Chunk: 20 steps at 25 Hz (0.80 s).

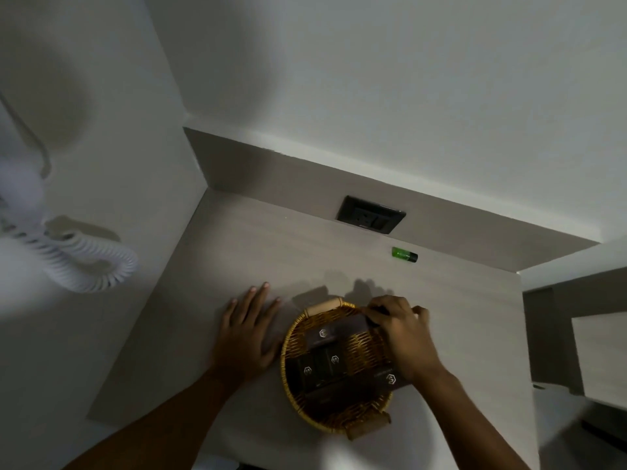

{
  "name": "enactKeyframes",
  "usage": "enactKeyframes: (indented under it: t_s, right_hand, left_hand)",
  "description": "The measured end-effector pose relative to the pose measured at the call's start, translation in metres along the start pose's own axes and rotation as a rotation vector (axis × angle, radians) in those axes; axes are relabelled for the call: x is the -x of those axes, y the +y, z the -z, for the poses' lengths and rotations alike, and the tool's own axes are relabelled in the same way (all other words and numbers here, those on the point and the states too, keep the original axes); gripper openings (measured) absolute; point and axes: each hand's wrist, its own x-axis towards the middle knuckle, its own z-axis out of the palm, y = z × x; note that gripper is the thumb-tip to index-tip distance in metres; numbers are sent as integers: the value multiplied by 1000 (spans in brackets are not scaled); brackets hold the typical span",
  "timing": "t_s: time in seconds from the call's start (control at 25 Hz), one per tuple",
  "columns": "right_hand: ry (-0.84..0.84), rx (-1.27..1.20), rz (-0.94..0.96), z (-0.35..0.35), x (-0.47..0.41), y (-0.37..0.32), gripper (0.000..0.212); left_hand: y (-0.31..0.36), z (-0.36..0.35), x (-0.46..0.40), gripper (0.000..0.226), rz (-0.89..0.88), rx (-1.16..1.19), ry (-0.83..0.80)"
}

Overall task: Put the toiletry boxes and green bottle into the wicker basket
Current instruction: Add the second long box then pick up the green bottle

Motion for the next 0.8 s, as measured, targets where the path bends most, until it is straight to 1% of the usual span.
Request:
enactKeyframes:
  t_s: [0.12,0.2,0.28,0.32,0.4,0.44,0.48,0.52,0.56,0.6,0.64,0.68,0.72,0.8]
  right_hand:
    - [10,4,50,-9,-8,-11,46]
    - [-17,4,108,-11,-8,-13,52]
    - [-35,-124,109,-11,-7,-8,54]
    - [-24,-239,68,-8,-6,-3,52]
    - [99,-425,-80,-3,-17,17,46]
    - [182,-437,-167,0,-29,31,44]
    - [229,-399,-244,2,-45,46,45]
    - [225,-339,-301,4,-61,59,48]
    - [185,-282,-328,4,-77,69,52]
    - [139,-246,-335,2,-89,77,50]
    - [104,-234,-345,-2,-99,84,44]
    - [93,-259,-371,-7,-105,87,35]
    - [121,-331,-418,-11,-105,88,28]
    - [258,-536,-497,-8,-94,82,24]
  left_hand:
    - [-1,-1,0,86,2,-10,-2]
    - [0,-1,0,85,2,-7,0]
    - [-1,-1,-1,84,-5,4,11]
    - [-1,-2,-1,83,-9,4,16]
    - [-1,-3,0,81,-5,-2,11]
    - [-2,-3,0,78,-7,-7,12]
    - [-2,-4,0,75,-7,-10,19]
    - [-2,-4,0,73,-2,-11,25]
    - [-2,-5,1,72,7,-13,24]
    - [-1,-4,1,72,16,-18,19]
    - [0,-4,0,73,24,-24,18]
    - [0,-5,0,76,29,-28,18]
    - [0,-6,0,78,33,-28,16]
    - [0,-5,0,79,32,-22,15]
